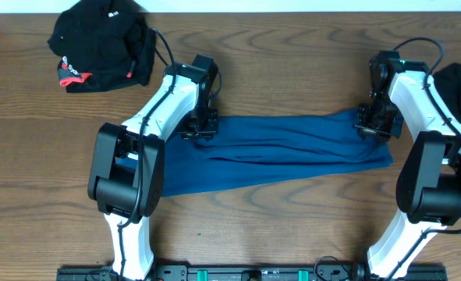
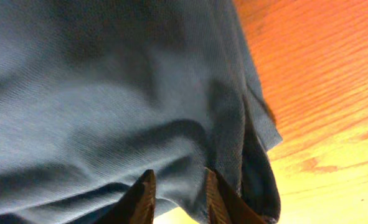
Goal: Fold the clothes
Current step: 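Move the right gripper rightward to the strip's right end and grasp it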
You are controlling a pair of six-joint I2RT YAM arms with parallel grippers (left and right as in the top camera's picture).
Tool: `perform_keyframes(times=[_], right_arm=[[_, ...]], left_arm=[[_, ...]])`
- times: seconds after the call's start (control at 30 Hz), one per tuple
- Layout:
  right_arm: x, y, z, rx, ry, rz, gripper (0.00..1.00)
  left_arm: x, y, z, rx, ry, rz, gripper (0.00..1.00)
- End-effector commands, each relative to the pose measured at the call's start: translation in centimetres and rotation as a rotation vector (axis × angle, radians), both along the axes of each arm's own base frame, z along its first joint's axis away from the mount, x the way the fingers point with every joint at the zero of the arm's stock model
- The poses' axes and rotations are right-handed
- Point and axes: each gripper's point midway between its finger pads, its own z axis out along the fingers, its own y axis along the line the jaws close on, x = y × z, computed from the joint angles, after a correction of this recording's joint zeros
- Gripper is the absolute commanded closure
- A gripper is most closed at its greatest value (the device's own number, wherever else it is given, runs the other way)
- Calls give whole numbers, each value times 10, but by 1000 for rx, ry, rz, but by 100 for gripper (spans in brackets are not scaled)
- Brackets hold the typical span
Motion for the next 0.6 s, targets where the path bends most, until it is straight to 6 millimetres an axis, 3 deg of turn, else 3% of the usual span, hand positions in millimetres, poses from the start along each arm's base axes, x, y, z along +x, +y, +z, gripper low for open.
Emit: perform_keyframes(times=[0.0,0.27,0.43,0.57], right_arm=[[-16,-7,-7,10,41,-20,72],[-40,-56,-6,-138,91,-191,79],[-37,-67,-2,-138,72,-226,79],[-23,-61,4,-85,33,-200,73]], left_arm=[[0,4,4,9,-11,-5,68],[0,4,4,8,-12,-17,68],[0,5,4,10,-13,-24,68],[0,5,4,10,-12,-25,68]])
